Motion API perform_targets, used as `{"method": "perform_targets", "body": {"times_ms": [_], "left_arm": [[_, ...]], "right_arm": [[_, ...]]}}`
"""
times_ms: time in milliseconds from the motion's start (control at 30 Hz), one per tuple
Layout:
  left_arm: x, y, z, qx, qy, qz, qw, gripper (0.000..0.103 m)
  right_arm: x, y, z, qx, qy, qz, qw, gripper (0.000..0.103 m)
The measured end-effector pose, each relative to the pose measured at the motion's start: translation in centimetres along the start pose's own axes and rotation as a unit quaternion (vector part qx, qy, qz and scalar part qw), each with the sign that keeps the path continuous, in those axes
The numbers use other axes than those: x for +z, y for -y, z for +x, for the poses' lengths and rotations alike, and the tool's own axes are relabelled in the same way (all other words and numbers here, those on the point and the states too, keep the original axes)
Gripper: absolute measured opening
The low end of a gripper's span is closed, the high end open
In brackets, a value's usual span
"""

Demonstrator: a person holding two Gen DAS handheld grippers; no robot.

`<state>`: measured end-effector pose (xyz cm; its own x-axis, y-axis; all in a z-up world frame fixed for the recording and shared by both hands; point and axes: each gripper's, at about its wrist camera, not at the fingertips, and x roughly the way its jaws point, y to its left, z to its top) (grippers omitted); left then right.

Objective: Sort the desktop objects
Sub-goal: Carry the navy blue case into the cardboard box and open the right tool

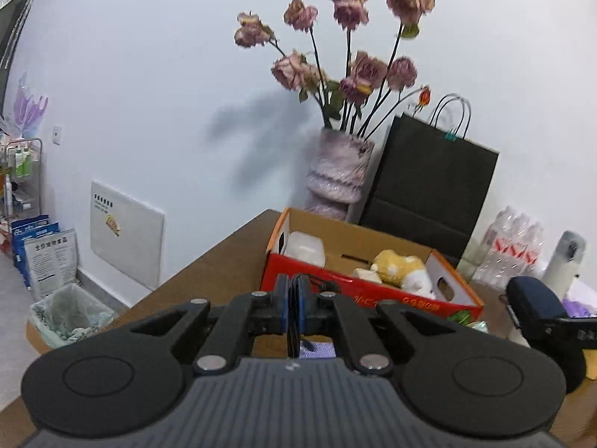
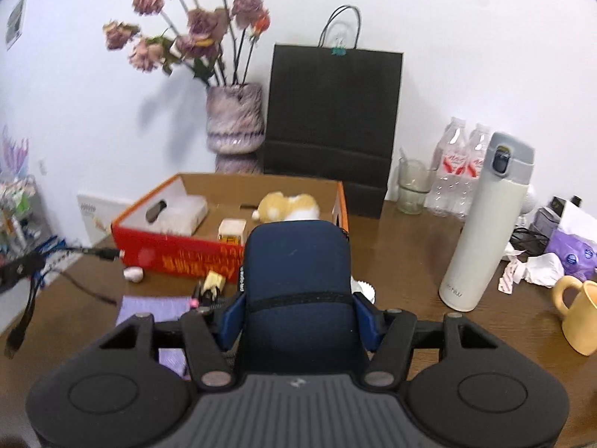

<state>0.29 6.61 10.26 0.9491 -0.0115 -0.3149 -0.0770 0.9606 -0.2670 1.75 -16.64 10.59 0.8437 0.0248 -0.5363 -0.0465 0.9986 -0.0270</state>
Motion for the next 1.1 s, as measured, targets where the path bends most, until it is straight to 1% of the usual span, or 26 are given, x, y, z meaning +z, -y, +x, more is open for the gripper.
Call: {"method": "perform_targets", "body": {"times_ms": [133, 300, 400, 467, 500, 567, 700, 800, 900, 967, 1033, 1100], "left_arm": [[0.5, -1.5, -1.6, -0.015, 0.014, 0.000, 0.9998, 0.006], [1.7, -2.8, -2.8, -0.049, 0.020, -0.013, 0.9985, 0.005], [2.6, -2.3, -2.8, -0.073, 0.025, -0.003, 0.9970, 0.005], [3.0, -1.5, -2.7, -0.085, 0.029, 0.011, 0.9959, 0.005], [3.1, -1.0, -2.5, -0.088, 0.031, 0.017, 0.9955, 0.005], [3.6, 0.2, -2.0, -0.091, 0.030, 0.029, 0.9950, 0.005], [6.5, 2.5, 0.6, -0.096, 0.026, 0.042, 0.9942, 0.005], [9.4, 4.4, 3.2, -0.088, 0.032, 0.055, 0.9941, 0.006], [11.5, 5.7, 6.7, -0.083, 0.022, 0.052, 0.9950, 0.006], [12.1, 6.5, 9.1, -0.084, 0.010, 0.049, 0.9952, 0.006], [12.2, 7.3, 12.1, -0.075, 0.000, 0.045, 0.9961, 0.006], [12.0, 7.6, 15.1, -0.071, -0.017, 0.026, 0.9970, 0.006]], "right_arm": [[0.4, -1.5, -1.0, -0.010, 0.024, -0.002, 1.000, 0.059], [0.7, -1.6, -2.5, -0.003, 0.051, 0.029, 0.998, 0.059], [1.1, -1.5, -3.6, 0.015, 0.075, 0.035, 0.996, 0.059], [1.0, -1.7, -4.2, 0.012, 0.095, 0.023, 0.995, 0.059], [0.9, -1.6, -4.3, 0.010, 0.101, 0.022, 0.995, 0.059], [0.9, -1.0, -4.2, 0.021, 0.105, 0.031, 0.994, 0.059], [2.2, 0.4, -2.8, 0.039, 0.108, 0.048, 0.992, 0.059], [4.2, 1.3, -1.0, 0.069, 0.112, 0.065, 0.989, 0.059], [6.4, 1.5, 1.7, 0.096, 0.112, 0.067, 0.987, 0.059], [7.5, 1.3, 4.2, 0.114, 0.106, 0.064, 0.986, 0.059], [8.2, 1.1, 6.6, 0.126, 0.095, 0.067, 0.985, 0.059], [8.8, 1.0, 9.8, 0.137, 0.069, 0.083, 0.985, 0.059]]}}
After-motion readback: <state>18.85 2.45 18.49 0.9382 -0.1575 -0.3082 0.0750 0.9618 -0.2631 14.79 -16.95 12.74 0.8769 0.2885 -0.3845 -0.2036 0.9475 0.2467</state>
